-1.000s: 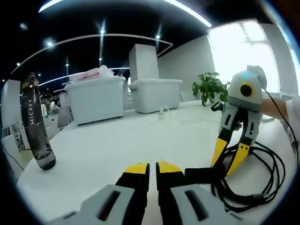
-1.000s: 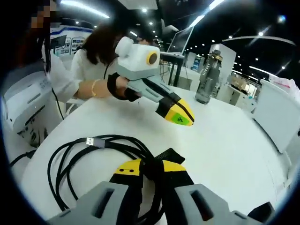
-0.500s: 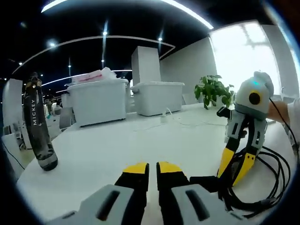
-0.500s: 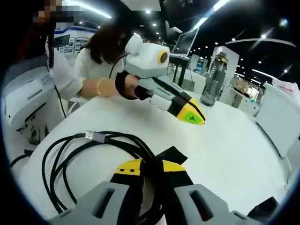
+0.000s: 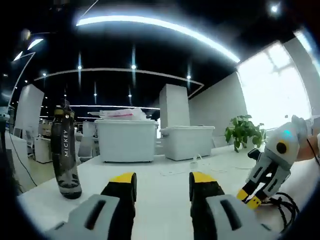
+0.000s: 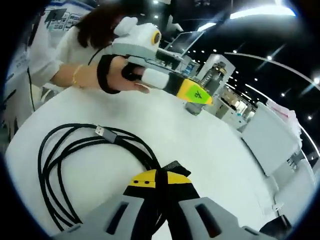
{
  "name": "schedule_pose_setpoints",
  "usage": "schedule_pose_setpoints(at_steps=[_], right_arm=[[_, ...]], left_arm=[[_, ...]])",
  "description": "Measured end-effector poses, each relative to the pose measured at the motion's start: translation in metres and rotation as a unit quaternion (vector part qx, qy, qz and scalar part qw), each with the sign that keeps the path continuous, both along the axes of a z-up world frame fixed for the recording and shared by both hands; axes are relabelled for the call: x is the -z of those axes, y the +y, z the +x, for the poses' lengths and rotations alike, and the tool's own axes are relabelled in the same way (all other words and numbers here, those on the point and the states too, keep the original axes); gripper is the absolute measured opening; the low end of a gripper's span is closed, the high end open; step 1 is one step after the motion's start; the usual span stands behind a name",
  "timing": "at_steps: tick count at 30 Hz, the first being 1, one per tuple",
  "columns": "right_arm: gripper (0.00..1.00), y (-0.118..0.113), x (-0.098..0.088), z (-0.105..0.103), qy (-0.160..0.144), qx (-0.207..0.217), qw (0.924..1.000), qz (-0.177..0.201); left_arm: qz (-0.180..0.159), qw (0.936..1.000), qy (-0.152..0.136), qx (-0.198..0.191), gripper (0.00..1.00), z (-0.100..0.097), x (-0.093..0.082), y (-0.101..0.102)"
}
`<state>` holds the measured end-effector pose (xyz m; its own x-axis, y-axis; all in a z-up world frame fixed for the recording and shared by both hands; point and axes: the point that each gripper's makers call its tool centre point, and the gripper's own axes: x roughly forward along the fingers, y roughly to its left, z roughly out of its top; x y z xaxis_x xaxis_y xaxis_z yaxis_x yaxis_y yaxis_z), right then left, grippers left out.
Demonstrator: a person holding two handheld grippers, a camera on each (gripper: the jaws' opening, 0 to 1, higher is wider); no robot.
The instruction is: Coil the Type-C to USB data cable on the desktop and secure it with Velcro straps.
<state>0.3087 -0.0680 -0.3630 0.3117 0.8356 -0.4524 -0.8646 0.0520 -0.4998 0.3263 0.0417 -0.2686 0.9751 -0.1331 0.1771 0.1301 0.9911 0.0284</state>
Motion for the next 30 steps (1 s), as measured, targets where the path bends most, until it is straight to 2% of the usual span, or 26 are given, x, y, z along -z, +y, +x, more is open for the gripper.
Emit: schedule_pose_setpoints(at_steps=[3, 6, 12, 16, 19, 21, 23, 27, 30], right_arm=[[0.02, 0.007, -0.003, 0.019, -0.009, 0.026, 0.9996, 0.005], [0.02, 0.013, -0.005, 0.029, -0.009, 0.037, 0.9992, 0.013], [0.02, 0.033, -0.011, 0.046, -0.009, 0.05, 0.9982, 0.03], [0.02, 0.052, -0.014, 0.056, 0.002, 0.06, 0.9968, 0.052], [0.03, 0.064, -0.014, 0.072, -0.013, 0.084, 0.994, 0.07], [0.07, 0.067, -0.018, 0.083, -0.028, 0.102, 0.9898, 0.095], [0.05, 0.062, -0.025, 0.091, -0.042, 0.121, 0.984, 0.124], [0.08, 0.039, -0.042, 0.097, 0.003, 0.164, 0.9695, 0.181], [0.13, 0.018, -0.052, 0.097, 0.014, 0.187, 0.9614, 0.202]], left_arm=[[0.004, 0.9997, -0.003, -0.025, 0.48, 0.0, -0.001, 0.01], [0.003, 0.9993, -0.004, -0.036, 0.48, 0.0, -0.003, 0.017], [-0.01, 0.999, -0.009, -0.042, 0.48, -0.003, -0.006, 0.02], [-0.011, 0.999, -0.009, -0.043, 0.48, -0.003, -0.007, 0.02], [-0.004, 0.999, -0.004, -0.044, 0.48, 0.0, -0.003, 0.02], [0.0, 0.999, 0.001, -0.044, 0.48, 0.002, 0.0, 0.02], [0.0, 0.9991, 0.006, -0.042, 0.48, 0.005, 0.002, 0.02], [0.009, 0.9984, 0.019, -0.052, 0.46, 0.008, 0.009, 0.024], [0.012, 0.9981, 0.024, -0.056, 0.46, 0.01, 0.012, 0.025]])
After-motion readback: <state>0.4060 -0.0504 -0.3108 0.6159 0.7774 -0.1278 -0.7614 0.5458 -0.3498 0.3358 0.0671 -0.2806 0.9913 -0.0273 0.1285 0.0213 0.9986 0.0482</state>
